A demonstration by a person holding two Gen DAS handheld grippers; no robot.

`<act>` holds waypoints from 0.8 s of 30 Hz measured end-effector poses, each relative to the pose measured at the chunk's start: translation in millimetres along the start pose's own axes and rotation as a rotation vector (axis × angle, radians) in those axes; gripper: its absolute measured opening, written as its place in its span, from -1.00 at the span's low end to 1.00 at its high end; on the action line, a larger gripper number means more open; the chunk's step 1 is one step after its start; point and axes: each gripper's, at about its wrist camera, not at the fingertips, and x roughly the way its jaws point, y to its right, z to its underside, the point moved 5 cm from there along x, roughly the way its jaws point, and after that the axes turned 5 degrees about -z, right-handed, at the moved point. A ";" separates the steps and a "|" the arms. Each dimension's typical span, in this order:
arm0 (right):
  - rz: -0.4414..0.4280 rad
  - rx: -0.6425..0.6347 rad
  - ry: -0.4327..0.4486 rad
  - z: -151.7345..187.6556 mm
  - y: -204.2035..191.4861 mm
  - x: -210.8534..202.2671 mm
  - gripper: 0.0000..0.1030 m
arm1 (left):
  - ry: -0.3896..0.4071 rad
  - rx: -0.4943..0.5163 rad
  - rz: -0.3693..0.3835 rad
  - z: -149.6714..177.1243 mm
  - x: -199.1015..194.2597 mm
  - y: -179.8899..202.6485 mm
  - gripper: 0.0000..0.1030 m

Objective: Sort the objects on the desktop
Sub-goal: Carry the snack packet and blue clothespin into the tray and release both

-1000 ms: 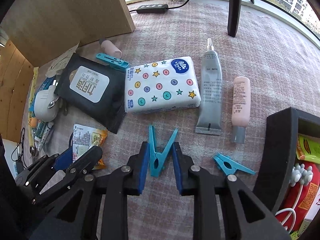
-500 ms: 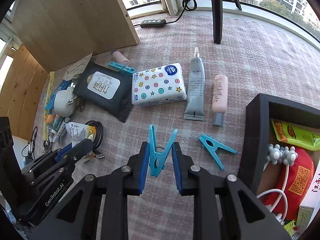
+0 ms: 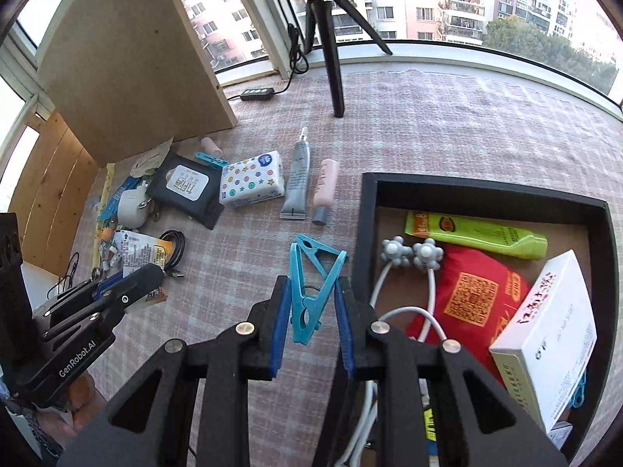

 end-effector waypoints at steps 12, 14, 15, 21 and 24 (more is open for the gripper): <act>0.176 0.169 0.099 5.2 138.2 -73.5 -0.56 | -0.030 0.189 0.177 11.5 -10.6 134.9 -0.79; 0.203 0.194 0.108 5.0 159.2 -82.7 -0.56 | -0.042 0.222 0.200 15.8 -10.4 156.0 -0.79; 0.215 0.206 0.112 4.6 168.7 -86.6 -0.56 | -0.046 0.239 0.209 17.9 -10.4 165.8 -0.79; 0.260 0.244 0.113 2.9 204.7 -98.6 -0.56 | -0.064 0.324 0.263 29.2 -14.1 219.8 -0.78; 0.262 0.253 0.101 1.7 210.5 -98.4 -0.48 | -0.092 0.349 0.274 33.5 -13.5 237.9 -0.31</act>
